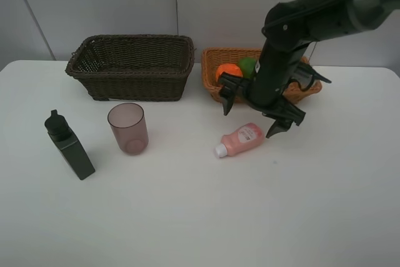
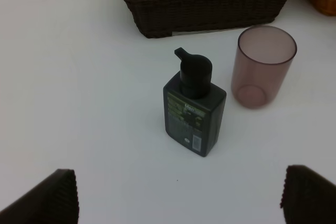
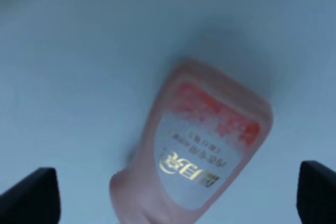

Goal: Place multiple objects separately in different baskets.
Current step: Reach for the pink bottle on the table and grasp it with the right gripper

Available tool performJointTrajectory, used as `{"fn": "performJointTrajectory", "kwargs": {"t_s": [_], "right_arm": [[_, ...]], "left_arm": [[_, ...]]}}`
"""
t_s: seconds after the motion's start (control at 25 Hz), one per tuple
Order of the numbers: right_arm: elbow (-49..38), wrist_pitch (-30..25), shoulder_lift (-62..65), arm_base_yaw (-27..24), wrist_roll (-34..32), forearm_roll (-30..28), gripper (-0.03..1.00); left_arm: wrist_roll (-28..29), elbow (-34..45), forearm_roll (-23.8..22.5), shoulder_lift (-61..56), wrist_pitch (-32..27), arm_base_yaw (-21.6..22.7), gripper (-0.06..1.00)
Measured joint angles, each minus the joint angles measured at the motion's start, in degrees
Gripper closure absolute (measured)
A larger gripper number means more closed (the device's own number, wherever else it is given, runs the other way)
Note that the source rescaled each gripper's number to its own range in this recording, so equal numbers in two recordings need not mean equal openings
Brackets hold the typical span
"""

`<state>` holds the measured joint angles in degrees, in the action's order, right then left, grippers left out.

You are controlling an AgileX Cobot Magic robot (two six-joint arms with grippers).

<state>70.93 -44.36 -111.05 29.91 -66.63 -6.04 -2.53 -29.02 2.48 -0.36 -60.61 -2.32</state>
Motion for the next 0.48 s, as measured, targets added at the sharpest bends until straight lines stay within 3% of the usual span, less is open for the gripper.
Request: {"fn": "performJointTrajectory", "kwargs": {"t_s": [0.48], "right_arm": [[5.45, -1.85, -7.17, -0.86, -3.48, 1.58, 0.01]], "left_arm": [[0.0, 0.0, 0.0, 0.0, 0.0, 0.0, -0.05]]}}
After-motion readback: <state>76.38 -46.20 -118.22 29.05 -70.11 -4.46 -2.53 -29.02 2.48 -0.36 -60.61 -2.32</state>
